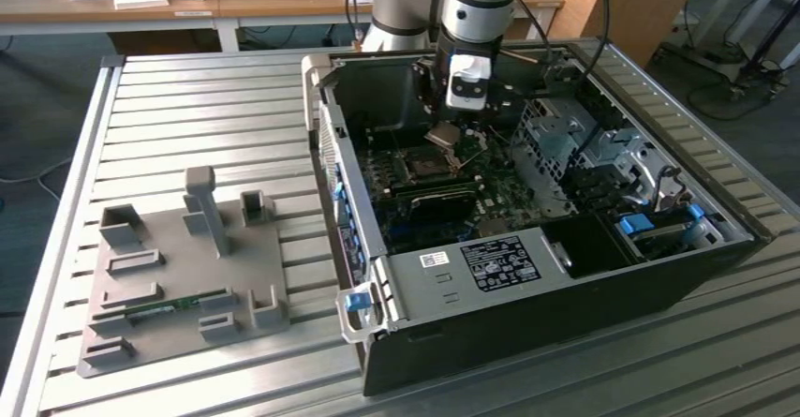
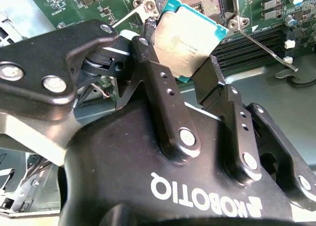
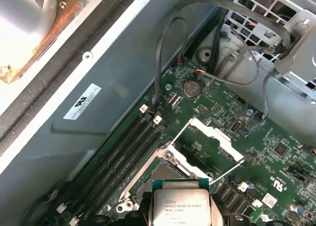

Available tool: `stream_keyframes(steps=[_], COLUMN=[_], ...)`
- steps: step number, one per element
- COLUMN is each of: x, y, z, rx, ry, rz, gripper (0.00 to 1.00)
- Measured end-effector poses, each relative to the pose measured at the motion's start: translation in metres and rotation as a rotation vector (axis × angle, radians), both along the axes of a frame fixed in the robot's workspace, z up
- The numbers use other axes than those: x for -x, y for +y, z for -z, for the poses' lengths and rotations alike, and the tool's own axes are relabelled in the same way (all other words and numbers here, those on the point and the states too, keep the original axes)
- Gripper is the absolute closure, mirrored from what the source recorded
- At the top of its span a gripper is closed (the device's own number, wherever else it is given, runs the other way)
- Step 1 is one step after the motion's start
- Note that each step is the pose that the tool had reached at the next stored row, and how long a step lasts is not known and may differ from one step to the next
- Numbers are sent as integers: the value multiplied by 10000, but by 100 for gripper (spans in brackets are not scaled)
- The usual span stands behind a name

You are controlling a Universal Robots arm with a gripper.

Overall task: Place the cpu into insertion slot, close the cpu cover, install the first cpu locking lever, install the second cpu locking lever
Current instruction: 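Place the cpu into insertion slot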

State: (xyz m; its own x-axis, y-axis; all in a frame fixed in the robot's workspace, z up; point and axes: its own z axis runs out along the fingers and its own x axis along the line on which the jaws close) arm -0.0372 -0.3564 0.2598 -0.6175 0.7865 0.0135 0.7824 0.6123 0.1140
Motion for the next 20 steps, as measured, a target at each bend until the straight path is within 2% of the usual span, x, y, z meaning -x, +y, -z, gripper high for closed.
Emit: stream_keyframes(steps=[5,14,20], x=[0,0,0], y=[0,0,0], z=[1,2,2], rx=[-3,-9,-10], ry=[1,1,0], rz=[531,1799,1916], gripper=[46,46,46])
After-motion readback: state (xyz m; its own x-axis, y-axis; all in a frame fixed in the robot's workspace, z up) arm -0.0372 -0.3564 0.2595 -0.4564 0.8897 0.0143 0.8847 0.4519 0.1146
